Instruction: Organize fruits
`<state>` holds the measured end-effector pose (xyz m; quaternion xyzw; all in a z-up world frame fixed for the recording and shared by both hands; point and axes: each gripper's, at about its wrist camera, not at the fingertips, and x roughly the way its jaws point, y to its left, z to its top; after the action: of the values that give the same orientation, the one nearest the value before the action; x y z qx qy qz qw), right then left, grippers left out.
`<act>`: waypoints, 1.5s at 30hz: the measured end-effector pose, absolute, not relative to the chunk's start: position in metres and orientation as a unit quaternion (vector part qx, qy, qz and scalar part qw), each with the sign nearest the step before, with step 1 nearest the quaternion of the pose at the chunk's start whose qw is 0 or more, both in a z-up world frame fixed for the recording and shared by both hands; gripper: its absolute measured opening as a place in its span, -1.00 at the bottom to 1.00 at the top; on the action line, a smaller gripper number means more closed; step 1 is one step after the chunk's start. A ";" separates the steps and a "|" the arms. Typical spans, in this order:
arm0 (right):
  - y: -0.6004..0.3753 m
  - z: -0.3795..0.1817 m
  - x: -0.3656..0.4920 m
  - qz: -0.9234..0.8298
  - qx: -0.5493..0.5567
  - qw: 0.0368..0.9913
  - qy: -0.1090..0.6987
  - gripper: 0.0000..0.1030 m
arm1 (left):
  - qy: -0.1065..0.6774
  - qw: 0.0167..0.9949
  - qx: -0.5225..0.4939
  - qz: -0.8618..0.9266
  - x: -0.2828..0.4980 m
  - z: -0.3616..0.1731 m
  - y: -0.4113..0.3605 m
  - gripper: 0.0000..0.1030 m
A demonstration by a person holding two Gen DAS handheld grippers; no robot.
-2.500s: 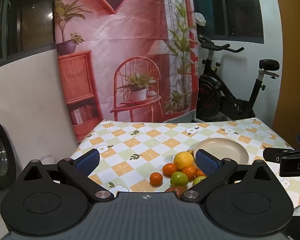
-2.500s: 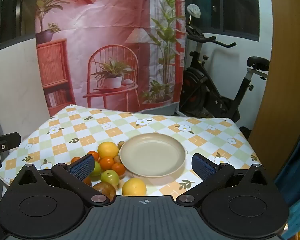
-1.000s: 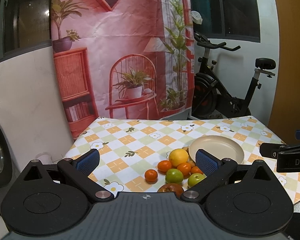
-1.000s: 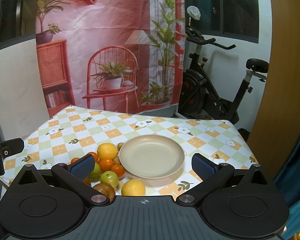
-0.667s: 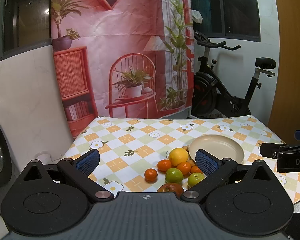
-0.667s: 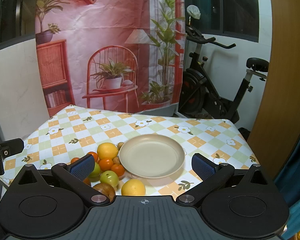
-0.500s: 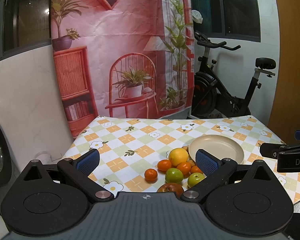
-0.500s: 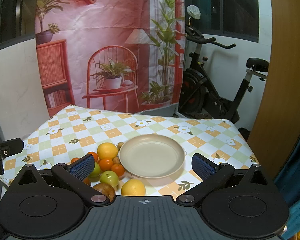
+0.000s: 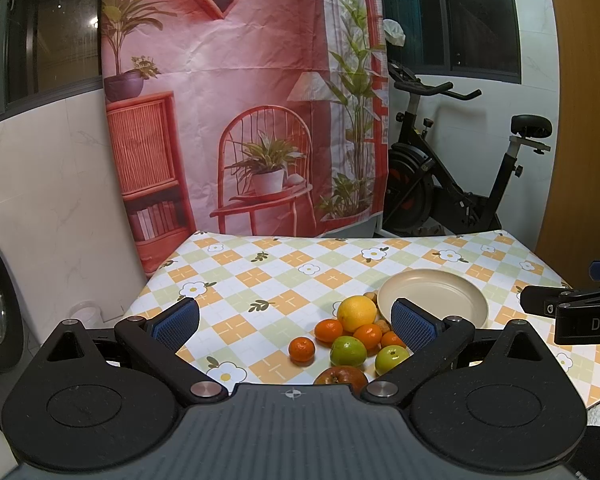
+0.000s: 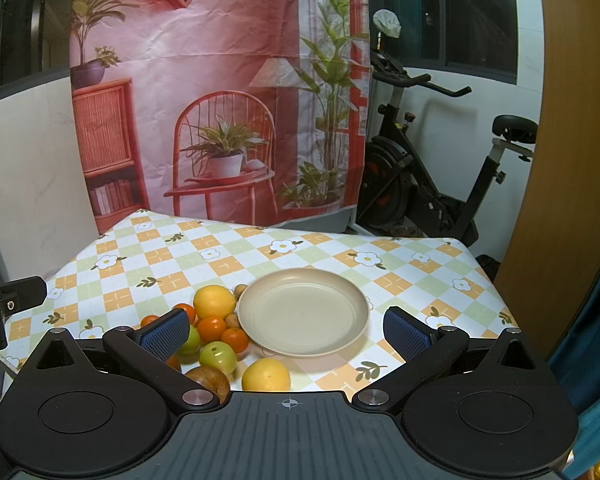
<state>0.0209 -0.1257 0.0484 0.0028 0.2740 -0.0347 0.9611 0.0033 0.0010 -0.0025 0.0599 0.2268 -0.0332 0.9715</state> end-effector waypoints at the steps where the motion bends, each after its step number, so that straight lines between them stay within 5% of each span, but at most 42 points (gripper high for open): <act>1: -0.126 0.049 0.021 -0.035 0.003 0.961 0.274 0.99 | 0.227 0.972 0.060 -0.033 0.003 -0.003 0.001 1.00; 35: -0.154 0.029 0.044 -0.011 0.020 0.974 0.226 1.00 | 0.226 0.972 0.027 -0.062 0.039 -0.016 0.024 0.97; 45: -0.163 -0.012 0.087 0.039 0.028 0.977 0.208 1.00 | 0.247 0.965 0.012 -0.083 0.076 -0.044 0.020 0.66</act>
<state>0.0867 -0.1633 -0.0123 0.0283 0.2077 0.0389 0.9770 0.0764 0.0202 -0.0441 0.0124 0.2469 -0.0832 0.9654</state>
